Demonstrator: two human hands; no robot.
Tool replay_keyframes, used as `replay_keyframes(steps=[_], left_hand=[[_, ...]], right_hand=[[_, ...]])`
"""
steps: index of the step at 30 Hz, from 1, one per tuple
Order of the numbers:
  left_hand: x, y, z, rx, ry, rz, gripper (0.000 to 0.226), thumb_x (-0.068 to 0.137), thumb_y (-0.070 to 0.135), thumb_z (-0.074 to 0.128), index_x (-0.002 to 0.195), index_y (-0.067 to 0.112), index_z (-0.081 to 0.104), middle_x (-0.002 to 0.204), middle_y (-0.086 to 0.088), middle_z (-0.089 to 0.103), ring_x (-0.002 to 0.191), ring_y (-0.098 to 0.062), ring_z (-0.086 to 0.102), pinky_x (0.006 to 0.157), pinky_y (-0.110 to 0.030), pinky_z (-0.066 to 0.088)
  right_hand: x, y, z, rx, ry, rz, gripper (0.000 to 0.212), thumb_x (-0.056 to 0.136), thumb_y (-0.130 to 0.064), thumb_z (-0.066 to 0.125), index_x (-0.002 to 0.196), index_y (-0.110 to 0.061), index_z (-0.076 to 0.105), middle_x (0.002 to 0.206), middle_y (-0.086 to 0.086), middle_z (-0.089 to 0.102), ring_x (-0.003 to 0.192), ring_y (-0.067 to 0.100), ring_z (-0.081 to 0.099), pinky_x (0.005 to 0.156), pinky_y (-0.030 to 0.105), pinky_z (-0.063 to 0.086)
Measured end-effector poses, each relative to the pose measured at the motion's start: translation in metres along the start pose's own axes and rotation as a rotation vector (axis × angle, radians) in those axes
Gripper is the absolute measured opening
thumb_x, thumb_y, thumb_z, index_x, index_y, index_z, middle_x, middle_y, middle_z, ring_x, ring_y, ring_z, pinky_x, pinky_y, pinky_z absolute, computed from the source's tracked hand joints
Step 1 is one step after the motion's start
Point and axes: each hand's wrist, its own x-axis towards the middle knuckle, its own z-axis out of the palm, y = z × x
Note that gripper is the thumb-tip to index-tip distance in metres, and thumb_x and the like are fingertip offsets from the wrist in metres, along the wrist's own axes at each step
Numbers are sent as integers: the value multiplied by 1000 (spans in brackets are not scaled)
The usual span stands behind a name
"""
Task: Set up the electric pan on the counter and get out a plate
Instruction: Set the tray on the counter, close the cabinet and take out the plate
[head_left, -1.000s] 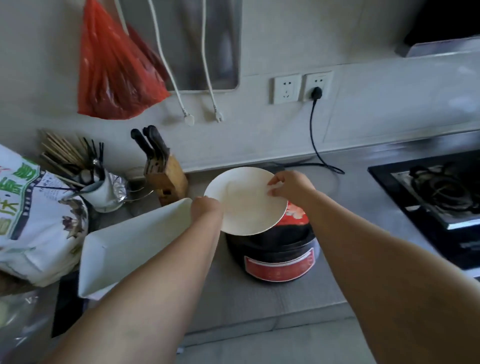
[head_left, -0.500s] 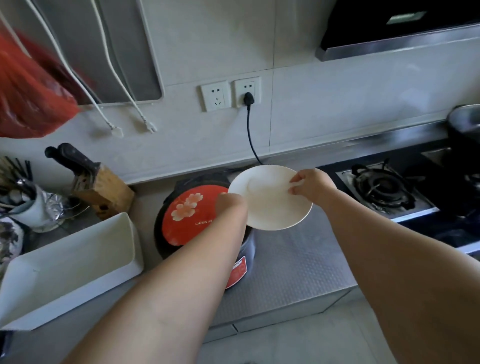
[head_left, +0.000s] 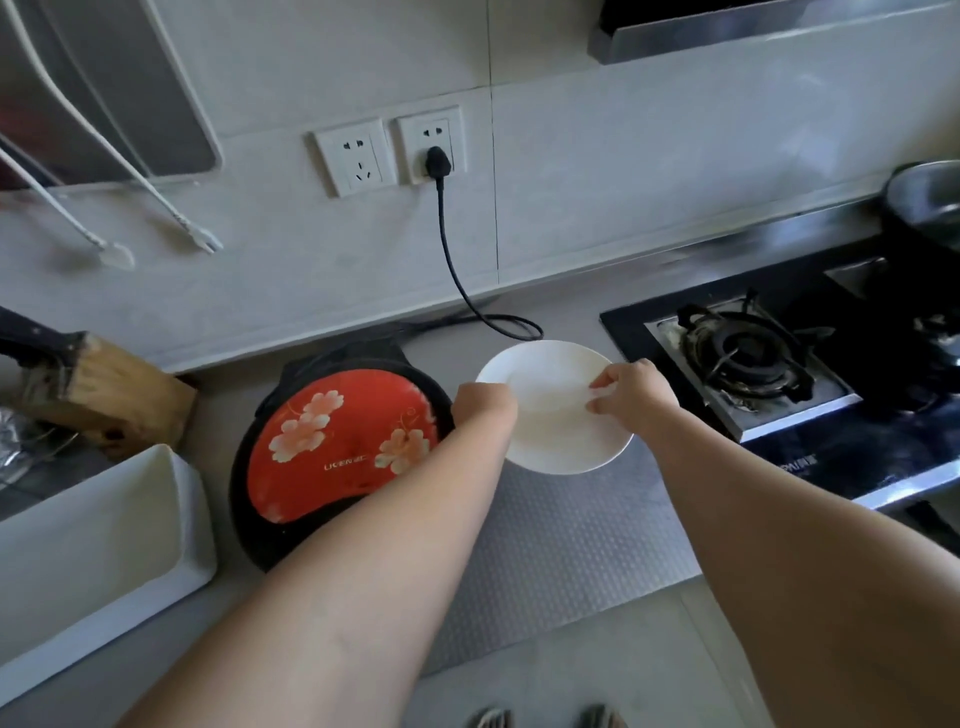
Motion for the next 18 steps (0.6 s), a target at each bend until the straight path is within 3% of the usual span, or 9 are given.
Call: replay_keyframes(steps=[5,14,18], left_hand=[[-1,-1,20,-224,56,-136,62,97,18,44,152,7,19,155,-13,31,140,-32,34,111,-38,29],[8,-8,51,-103,-50,-213,68,86,23,52,144,4,24,148,-17,35,131,-36,42,103,-44,43],[12,-13,61,-13,-87,-220,83,85,28,51,153,9,8,151,-16,28,135,-37,35,107,-46,38]], right_hand=[[21,14,21,-25,-74,-24,23,76,-22,77,98,-21,70,114,4,43,100,28,59,90,37,52],[47,39,53,-88,-150,-37,21,77,-24,75,97,-22,69,115,3,41,96,27,56,85,33,50],[53,41,61,-100,-160,-49,21,78,-25,75,97,-23,69,118,3,42,96,26,57,78,29,46]])
